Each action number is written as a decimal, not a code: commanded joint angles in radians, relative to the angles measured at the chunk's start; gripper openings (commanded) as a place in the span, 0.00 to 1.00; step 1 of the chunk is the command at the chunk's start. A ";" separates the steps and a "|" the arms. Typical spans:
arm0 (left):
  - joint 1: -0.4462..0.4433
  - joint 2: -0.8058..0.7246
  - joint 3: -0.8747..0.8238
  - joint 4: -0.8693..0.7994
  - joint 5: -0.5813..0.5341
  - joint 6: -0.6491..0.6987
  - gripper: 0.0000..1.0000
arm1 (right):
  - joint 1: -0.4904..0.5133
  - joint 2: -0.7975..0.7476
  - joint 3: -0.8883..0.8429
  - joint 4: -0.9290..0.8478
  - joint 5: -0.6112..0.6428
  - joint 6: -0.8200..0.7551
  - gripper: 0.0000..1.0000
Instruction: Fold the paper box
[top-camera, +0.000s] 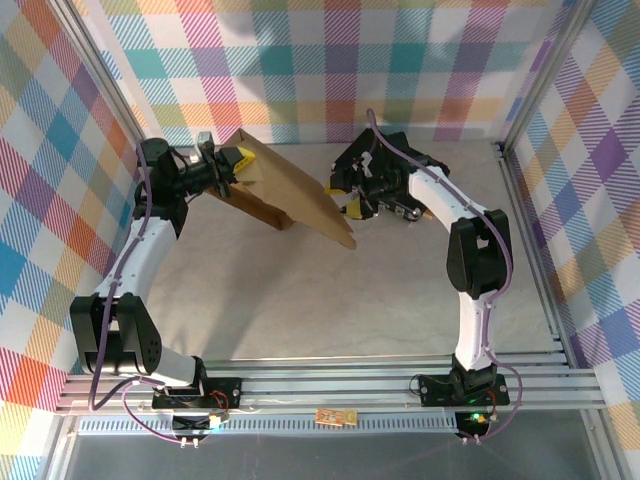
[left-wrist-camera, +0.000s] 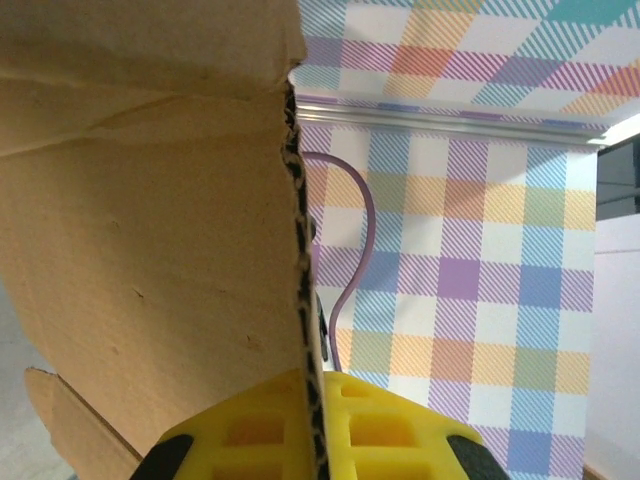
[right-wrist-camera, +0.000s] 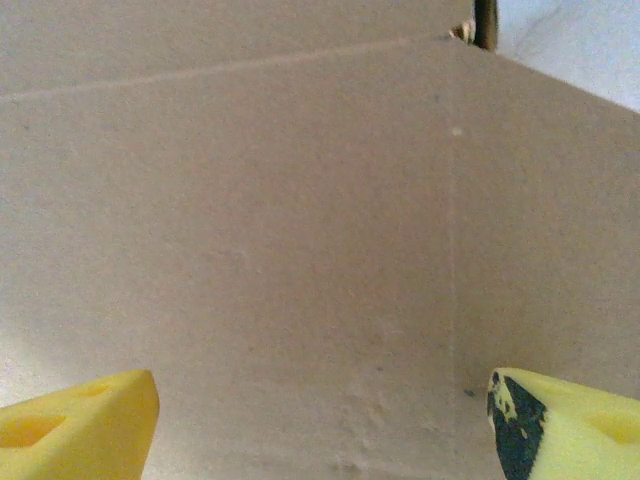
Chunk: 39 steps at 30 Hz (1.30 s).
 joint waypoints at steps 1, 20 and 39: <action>0.017 -0.002 -0.003 0.067 0.005 -0.079 0.00 | -0.033 -0.021 -0.052 -0.017 0.035 -0.043 0.85; 0.053 -0.092 -0.030 -0.423 -0.245 -0.213 0.00 | -0.187 -0.486 -0.748 0.889 0.383 -0.320 0.55; 0.138 -0.165 -0.015 -0.634 -0.116 -0.140 0.00 | -0.062 -0.336 -0.723 1.245 0.311 -0.740 0.73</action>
